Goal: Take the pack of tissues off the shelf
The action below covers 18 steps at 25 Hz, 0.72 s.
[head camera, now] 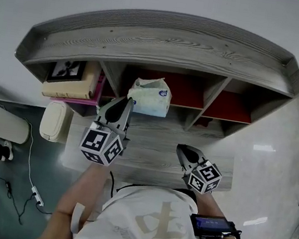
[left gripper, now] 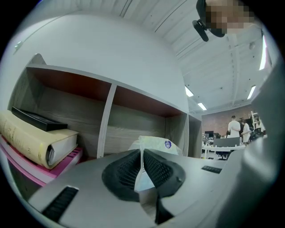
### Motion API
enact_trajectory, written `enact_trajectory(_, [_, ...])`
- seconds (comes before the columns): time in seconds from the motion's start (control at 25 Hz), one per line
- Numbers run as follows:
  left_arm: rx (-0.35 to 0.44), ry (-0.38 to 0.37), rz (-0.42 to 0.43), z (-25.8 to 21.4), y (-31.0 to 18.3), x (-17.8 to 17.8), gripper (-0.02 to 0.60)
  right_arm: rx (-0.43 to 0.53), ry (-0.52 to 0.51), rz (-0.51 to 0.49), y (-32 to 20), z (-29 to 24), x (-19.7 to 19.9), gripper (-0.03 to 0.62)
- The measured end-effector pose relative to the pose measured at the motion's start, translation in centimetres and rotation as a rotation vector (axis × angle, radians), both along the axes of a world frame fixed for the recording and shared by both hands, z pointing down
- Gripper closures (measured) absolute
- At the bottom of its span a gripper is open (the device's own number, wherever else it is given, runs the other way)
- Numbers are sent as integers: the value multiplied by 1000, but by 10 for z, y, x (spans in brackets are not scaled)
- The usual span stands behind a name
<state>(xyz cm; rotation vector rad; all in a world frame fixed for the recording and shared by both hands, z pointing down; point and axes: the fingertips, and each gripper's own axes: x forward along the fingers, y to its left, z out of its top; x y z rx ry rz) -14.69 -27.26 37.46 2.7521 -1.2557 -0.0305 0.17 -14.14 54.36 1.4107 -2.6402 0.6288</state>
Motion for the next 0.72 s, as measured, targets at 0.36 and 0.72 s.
enact_trajectory(0.36, [28, 46, 5, -10, 24, -5, 547, 8, 0, -6, 5, -2, 2, 589])
enact_trajectory(0.72, [22, 66, -20, -1, 48, -20, 548, 8, 3, -47, 10, -1, -2, 589])
